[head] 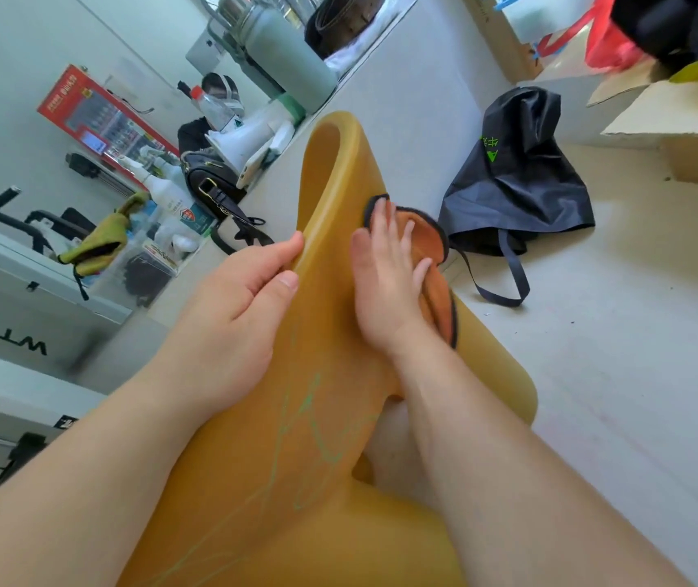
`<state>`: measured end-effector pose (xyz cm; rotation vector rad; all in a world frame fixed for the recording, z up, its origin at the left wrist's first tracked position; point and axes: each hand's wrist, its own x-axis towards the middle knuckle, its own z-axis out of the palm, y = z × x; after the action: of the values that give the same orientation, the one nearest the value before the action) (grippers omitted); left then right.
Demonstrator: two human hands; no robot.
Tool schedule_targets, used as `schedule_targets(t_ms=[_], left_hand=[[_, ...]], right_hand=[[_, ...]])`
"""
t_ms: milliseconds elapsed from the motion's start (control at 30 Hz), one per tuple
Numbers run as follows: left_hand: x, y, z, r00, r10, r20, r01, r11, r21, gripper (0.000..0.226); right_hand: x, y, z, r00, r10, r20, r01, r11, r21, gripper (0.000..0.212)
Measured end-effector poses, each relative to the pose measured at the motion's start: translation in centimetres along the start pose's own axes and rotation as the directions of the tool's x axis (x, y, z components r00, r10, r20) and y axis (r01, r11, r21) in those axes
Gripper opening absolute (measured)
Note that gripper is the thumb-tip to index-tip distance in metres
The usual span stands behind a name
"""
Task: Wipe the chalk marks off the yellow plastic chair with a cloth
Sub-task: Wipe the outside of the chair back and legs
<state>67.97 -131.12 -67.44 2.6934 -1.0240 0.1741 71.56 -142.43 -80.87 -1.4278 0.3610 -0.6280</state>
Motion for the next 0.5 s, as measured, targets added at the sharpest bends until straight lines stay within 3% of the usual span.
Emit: schedule_targets(t_ms=[133, 300, 400, 500], left_hand=[[0.0, -0.1, 0.0, 1.0, -0.001, -0.008, 0.001, 0.999, -0.049, 0.041], [0.1, -0.1, -0.4, 1.0, 0.026, 0.017, -0.024, 0.995, -0.099, 0.057], [0.1, -0.2, -0.3, 0.998, 0.047, 0.031, -0.042, 0.992, -0.119, 0.057], [0.2, -0.1, -0.3, 0.998, 0.048, 0.04, -0.044, 0.993, -0.107, 0.057]], right_hand=[[-0.9, -0.4, 0.5, 1.0, 0.0, -0.001, 0.0, 0.999, 0.035, 0.108], [-8.8, -1.0, 3.8, 0.979, -0.204, -0.028, 0.206, 0.965, 0.162, 0.104], [-7.5, -0.3, 2.8, 0.969, -0.245, 0.021, 0.24, 0.96, 0.143, 0.113], [-2.5, -1.7, 0.4, 0.979, -0.199, 0.035, 0.195, 0.976, 0.094, 0.103]])
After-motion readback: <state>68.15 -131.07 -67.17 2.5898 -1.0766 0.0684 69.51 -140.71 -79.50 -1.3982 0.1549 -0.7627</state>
